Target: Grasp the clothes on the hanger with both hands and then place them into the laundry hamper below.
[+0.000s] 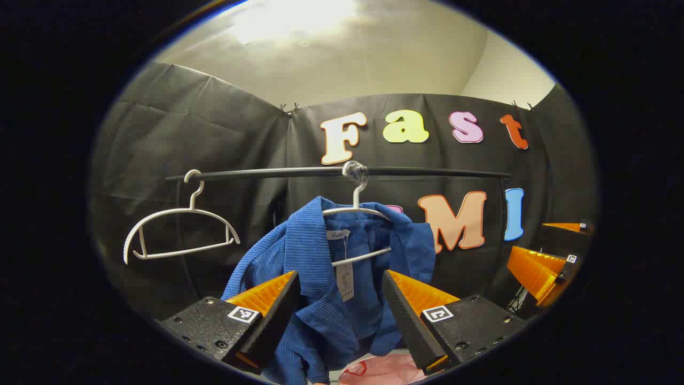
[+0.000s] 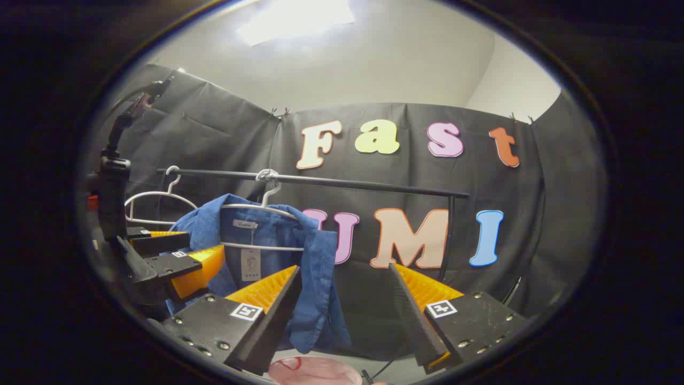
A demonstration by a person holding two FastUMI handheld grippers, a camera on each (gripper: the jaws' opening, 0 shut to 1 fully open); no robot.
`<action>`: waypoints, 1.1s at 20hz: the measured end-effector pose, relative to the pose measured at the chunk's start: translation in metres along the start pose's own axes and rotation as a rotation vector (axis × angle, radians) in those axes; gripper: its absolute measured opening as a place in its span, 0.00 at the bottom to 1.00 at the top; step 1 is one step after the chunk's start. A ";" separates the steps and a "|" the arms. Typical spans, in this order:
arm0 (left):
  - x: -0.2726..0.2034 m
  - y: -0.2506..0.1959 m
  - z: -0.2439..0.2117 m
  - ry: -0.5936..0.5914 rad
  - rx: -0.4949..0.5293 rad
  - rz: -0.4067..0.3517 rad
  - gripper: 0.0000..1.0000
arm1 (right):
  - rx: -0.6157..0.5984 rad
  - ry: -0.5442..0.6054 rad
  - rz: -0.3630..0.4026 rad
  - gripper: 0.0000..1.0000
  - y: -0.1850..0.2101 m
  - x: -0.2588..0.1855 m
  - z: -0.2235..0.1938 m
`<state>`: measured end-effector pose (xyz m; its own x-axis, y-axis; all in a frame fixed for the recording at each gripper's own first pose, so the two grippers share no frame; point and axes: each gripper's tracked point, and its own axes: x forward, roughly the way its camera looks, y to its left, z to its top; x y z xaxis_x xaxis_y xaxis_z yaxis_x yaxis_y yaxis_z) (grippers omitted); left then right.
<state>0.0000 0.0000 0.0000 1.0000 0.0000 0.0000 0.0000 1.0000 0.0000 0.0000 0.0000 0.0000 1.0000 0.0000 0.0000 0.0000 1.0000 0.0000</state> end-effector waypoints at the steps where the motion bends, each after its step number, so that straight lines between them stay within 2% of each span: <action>1: -0.001 0.001 -0.003 0.005 0.007 -0.003 0.94 | -0.002 0.000 0.006 0.97 0.002 -0.003 -0.001; 4: -0.002 0.007 -0.016 0.039 0.029 0.010 0.94 | 0.009 -0.007 0.001 0.96 -0.003 -0.004 0.001; 8: 0.004 0.012 -0.023 0.064 0.007 0.039 0.96 | 0.038 -0.004 -0.011 0.95 -0.007 -0.006 -0.002; 11: 0.007 0.014 -0.030 0.079 0.003 0.057 0.93 | 0.041 0.007 -0.026 0.93 -0.012 -0.009 -0.008; 12: 0.008 0.014 -0.033 0.085 -0.002 0.060 0.95 | 0.040 0.010 -0.028 0.93 -0.012 -0.009 -0.008; 16: 0.018 0.013 -0.046 0.111 -0.009 0.081 0.94 | 0.030 0.013 -0.026 0.99 -0.011 -0.011 -0.008; 22: 0.038 0.014 -0.073 0.170 -0.038 0.126 0.94 | 0.012 0.023 -0.042 0.99 -0.017 -0.010 -0.011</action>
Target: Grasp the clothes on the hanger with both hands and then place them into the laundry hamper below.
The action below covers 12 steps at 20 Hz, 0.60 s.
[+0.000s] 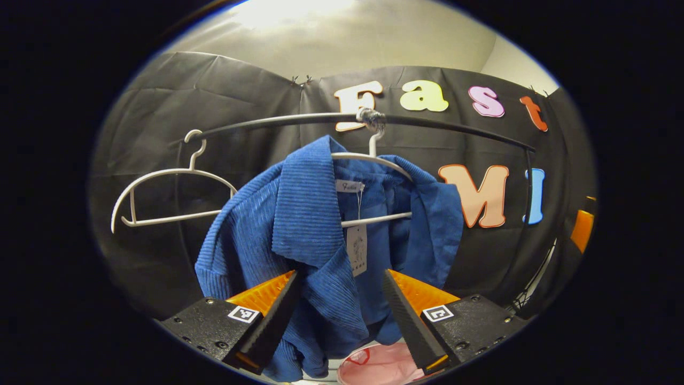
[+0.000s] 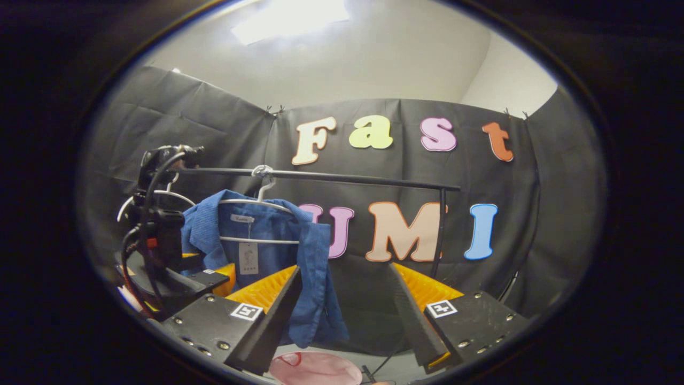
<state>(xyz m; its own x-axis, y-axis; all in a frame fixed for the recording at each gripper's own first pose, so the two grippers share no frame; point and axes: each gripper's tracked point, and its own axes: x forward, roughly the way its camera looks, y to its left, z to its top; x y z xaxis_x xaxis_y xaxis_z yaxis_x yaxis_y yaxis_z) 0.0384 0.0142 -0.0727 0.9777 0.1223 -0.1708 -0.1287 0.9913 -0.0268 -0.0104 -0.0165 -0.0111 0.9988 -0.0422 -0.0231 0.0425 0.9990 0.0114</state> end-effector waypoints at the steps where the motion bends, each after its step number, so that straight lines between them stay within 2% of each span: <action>1: 0.005 0.000 -0.004 0.011 -0.002 0.006 0.94 | -0.003 0.002 -0.005 0.96 -0.002 -0.001 -0.001; 4: 0.022 0.005 -0.010 0.023 0.006 0.036 0.89 | -0.007 0.009 -0.022 0.96 -0.007 0.000 -0.005; 5: 0.027 0.008 -0.010 0.024 0.004 0.049 0.82 | -0.004 0.012 -0.026 0.96 -0.009 0.002 -0.006; 8: 0.037 0.015 -0.017 0.052 -0.020 0.070 0.70 | 0.000 0.023 -0.032 0.96 -0.011 0.005 -0.012; 12: 0.040 0.026 -0.018 0.057 -0.028 0.079 0.23 | 0.006 0.036 -0.016 0.96 -0.008 0.018 -0.021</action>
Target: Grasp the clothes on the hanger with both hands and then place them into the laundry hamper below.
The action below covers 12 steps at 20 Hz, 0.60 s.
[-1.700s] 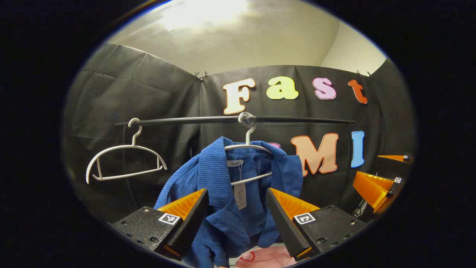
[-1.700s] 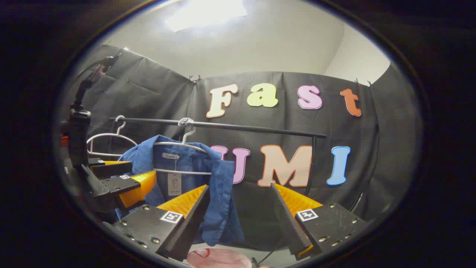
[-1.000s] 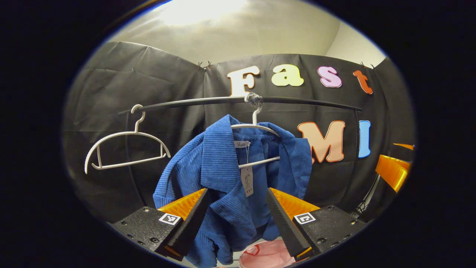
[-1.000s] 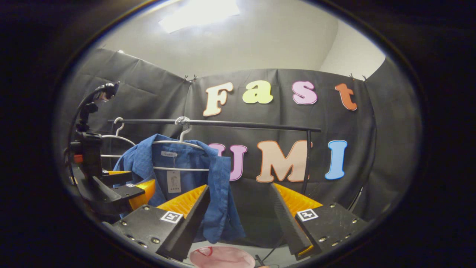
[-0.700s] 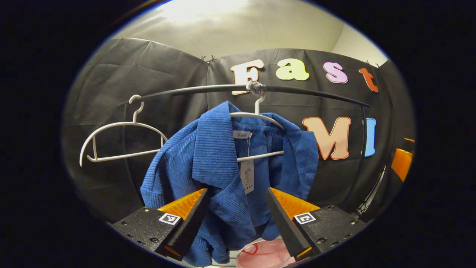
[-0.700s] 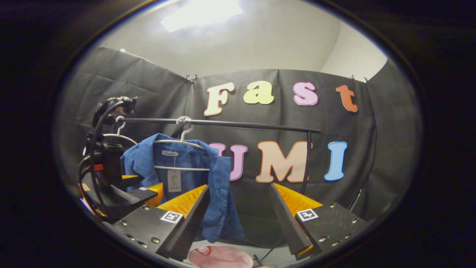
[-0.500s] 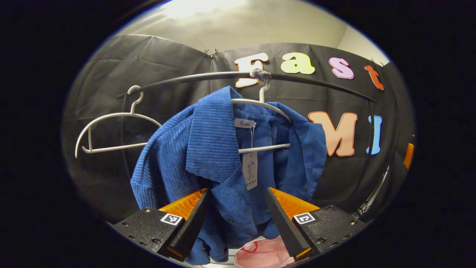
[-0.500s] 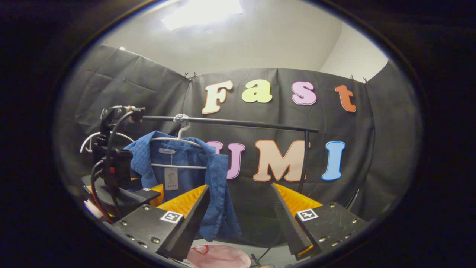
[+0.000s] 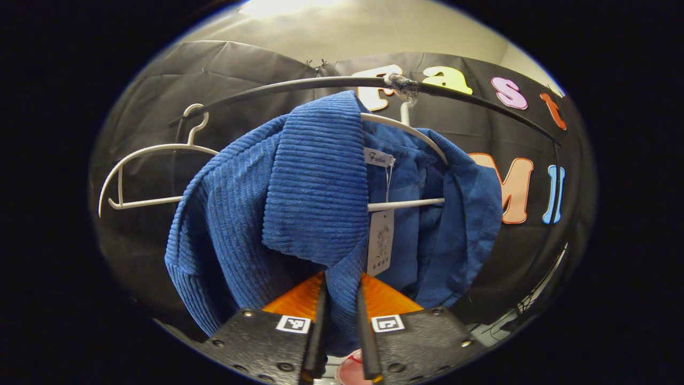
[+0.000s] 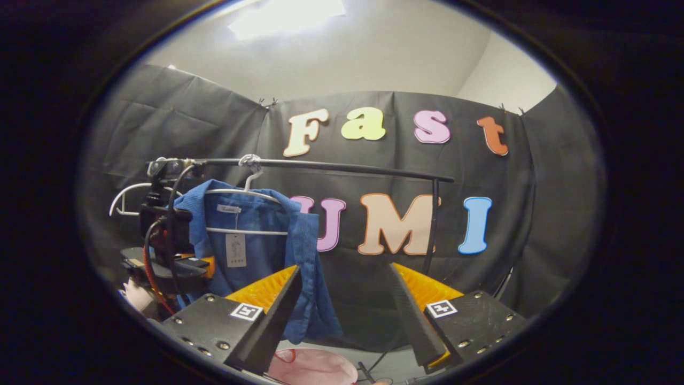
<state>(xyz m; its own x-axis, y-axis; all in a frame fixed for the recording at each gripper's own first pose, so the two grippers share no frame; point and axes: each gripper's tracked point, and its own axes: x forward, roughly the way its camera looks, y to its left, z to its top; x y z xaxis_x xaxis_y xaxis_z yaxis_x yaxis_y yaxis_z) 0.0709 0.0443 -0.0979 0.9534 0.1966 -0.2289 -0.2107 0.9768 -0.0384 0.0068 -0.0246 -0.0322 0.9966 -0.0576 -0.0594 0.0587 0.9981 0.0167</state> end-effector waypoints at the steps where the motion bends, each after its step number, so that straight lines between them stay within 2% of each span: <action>1: -0.001 0.001 -0.001 0.002 0.006 -0.005 0.11 | 0.002 0.003 0.009 0.96 0.003 0.004 -0.002; 4: -0.007 0.003 0.004 -0.008 0.036 -0.034 0.05 | 0.003 0.013 0.040 0.96 0.013 0.018 -0.007; 5: -0.011 0.003 0.009 -0.021 0.034 -0.044 0.01 | 0.002 0.015 0.053 0.93 0.017 0.022 -0.007; 6: -0.015 0.001 0.012 -0.029 0.033 -0.065 0.02 | 0.000 0.016 0.068 0.96 0.021 0.028 -0.009; 12: -0.042 0.007 0.033 -0.057 0.053 -0.123 0.01 | -0.026 -0.012 0.150 0.93 0.049 0.072 -0.003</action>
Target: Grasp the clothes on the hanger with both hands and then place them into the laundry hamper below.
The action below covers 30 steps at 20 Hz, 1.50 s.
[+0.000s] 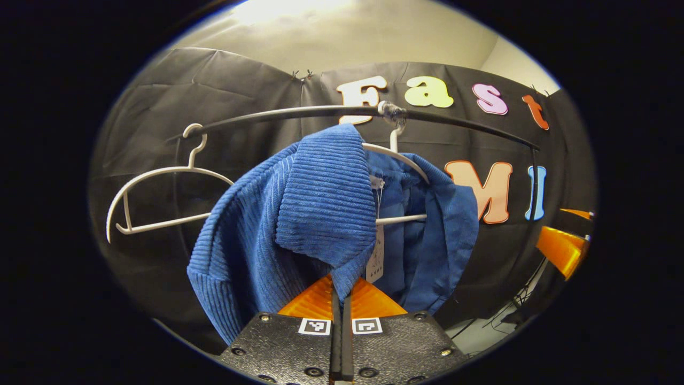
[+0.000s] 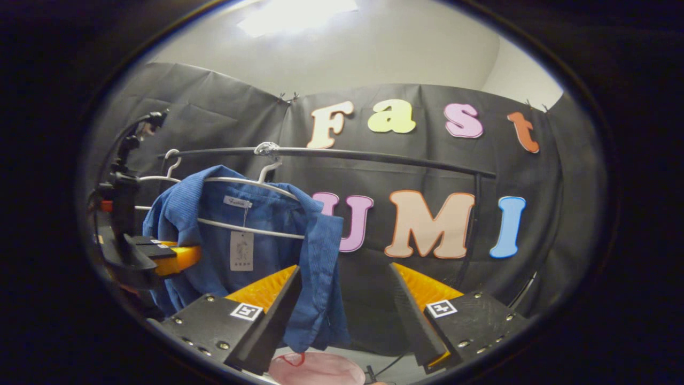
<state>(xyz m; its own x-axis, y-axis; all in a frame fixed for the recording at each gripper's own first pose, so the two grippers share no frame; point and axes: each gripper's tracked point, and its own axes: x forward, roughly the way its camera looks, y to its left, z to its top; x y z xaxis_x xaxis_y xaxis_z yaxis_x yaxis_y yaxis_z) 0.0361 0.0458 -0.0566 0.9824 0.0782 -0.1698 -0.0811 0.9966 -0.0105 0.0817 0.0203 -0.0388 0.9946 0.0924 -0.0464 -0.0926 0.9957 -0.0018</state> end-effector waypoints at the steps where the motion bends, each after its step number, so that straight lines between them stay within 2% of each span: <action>1: -0.004 0.001 0.004 -0.004 0.005 -0.004 0.00 | -0.003 -0.009 0.013 0.93 0.005 0.009 0.002; 2: -0.008 0.001 0.008 -0.010 0.006 -0.012 0.02 | -0.003 -0.014 0.026 0.93 0.010 0.018 0.003; 4: -0.016 0.001 0.017 -0.027 0.012 -0.027 0.00 | -0.007 -0.014 0.047 0.96 0.019 0.036 0.000; 5: -0.019 0.002 0.023 -0.039 0.022 -0.029 0.00 | -0.010 -0.012 0.049 0.93 0.021 0.045 -0.001; 6: -0.023 0.004 0.028 -0.052 0.035 -0.032 0.01 | -0.006 -0.010 0.051 0.96 0.022 0.054 -0.003; 8: -0.028 0.005 0.037 -0.066 0.043 -0.041 0.01 | 0.013 0.008 0.060 0.95 0.027 0.073 -0.013; 16: -0.039 0.018 0.056 -0.077 -0.006 -0.097 0.00 | 0.093 0.111 0.027 0.96 0.038 0.140 -0.057; 18: -0.039 0.023 0.057 -0.066 -0.008 -0.105 0.00 | 0.112 0.115 0.043 0.93 0.050 0.151 -0.060; 21: -0.037 0.029 0.061 -0.050 -0.039 -0.131 0.00 | 0.108 0.162 0.087 0.96 0.070 0.164 -0.077; 22: -0.036 0.031 0.063 -0.048 -0.048 -0.135 0.00 | 0.106 0.174 0.088 0.94 0.073 0.167 -0.080; 23: -0.036 0.036 0.066 -0.045 -0.051 -0.134 0.00 | 0.105 0.182 0.087 0.87 0.076 0.167 -0.084; 25: -0.036 0.043 0.069 -0.044 -0.053 -0.130 0.01 | 0.108 0.198 0.078 0.66 0.080 0.168 -0.090; 28: -0.037 0.050 0.071 -0.044 -0.052 -0.126 0.00 | 0.091 0.231 0.044 0.23 0.073 0.171 -0.098; 30: -0.040 0.053 0.073 -0.042 -0.049 -0.129 0.00 | 0.069 0.265 0.025 0.21 0.069 0.173 -0.104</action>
<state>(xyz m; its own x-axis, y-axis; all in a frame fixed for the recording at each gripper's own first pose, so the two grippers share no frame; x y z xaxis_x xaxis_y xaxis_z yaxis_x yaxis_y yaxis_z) 0.0050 0.0970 0.0216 0.9913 -0.0485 -0.1227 0.0391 0.9962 -0.0781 0.2431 0.1039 -0.1504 0.9445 0.1214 -0.3053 -0.1048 0.9920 0.0704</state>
